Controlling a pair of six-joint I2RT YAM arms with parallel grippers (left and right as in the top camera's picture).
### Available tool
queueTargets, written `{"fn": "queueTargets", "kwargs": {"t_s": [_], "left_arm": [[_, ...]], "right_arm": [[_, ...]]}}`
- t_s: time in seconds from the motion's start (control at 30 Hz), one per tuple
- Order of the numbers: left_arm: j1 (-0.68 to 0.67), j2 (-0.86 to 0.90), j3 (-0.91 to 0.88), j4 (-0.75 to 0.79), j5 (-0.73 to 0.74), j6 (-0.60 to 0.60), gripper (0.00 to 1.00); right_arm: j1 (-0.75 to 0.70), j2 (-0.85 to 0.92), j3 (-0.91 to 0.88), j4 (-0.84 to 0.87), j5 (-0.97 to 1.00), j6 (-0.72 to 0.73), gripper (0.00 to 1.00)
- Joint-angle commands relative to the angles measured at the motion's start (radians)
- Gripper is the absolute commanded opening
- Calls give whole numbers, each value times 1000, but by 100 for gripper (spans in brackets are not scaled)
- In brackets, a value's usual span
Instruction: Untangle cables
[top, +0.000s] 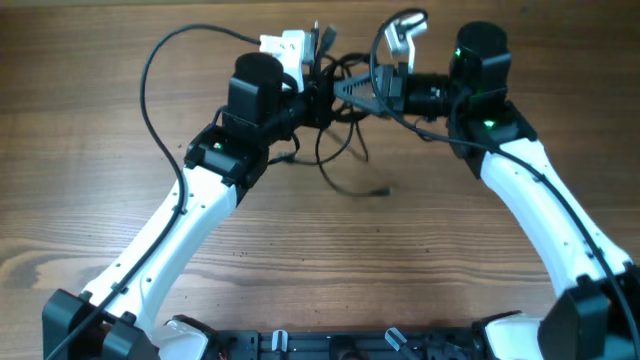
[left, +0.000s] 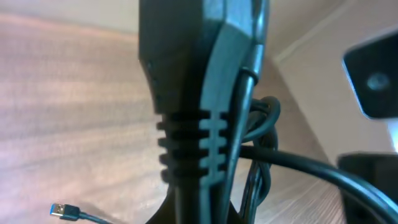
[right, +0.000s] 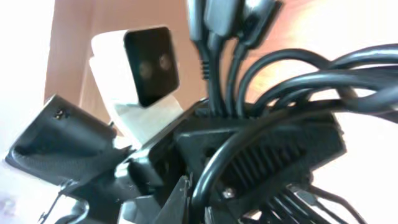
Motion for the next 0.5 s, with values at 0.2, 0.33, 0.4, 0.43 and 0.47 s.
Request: {"fn": "queueTargets", "kwargs": {"t_s": [0.2,0.33,0.4,0.43,0.47], "left_arm": [[15,45,-51,-190,-95,13,4],[15,54,-51,-272,-102,14,4],[15,72,-51,-308,-142,13,4],[15,80,-51,-323,-154,14,4],[15,87,-51,-333,-164,13,4]], "right_arm": [[-19,-337,117,-441,575,-401,5],[-19,-415,174,-426,579,-456,4],[-19,-453,184,-412,580,-452,4],[-21,-471,185,-407,580,-452,4],[-27,-488,185,-406,582,-452,4]]}}
